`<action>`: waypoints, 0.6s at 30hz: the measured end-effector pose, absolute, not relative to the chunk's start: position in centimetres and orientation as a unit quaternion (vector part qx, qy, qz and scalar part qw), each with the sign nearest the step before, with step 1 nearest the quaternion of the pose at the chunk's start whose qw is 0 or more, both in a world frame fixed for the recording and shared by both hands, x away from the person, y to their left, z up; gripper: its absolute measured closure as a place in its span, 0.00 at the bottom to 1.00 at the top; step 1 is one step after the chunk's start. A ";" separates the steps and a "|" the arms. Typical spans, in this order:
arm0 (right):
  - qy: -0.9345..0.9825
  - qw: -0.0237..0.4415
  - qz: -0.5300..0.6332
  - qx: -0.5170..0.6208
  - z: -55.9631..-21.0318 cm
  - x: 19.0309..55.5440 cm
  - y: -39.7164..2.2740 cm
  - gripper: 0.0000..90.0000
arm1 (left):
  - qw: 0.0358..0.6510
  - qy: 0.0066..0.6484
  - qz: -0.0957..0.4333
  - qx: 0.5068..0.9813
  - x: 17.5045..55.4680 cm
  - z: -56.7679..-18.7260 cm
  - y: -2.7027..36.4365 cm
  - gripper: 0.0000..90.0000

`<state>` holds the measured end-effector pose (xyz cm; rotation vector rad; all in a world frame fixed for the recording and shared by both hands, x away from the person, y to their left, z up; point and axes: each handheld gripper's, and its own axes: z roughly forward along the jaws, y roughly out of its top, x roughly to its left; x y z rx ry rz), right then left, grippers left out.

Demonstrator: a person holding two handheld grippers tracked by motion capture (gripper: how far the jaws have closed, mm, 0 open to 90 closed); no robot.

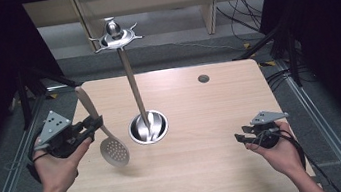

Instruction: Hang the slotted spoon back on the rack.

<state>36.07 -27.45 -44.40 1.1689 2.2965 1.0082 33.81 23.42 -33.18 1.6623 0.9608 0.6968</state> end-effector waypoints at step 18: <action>0.808 0.191 0.358 0.428 -44.0 35.7 -27.4 0.63 | 0.502 0.386 0.304 0.711 33.9 -31.9 23.2 0.82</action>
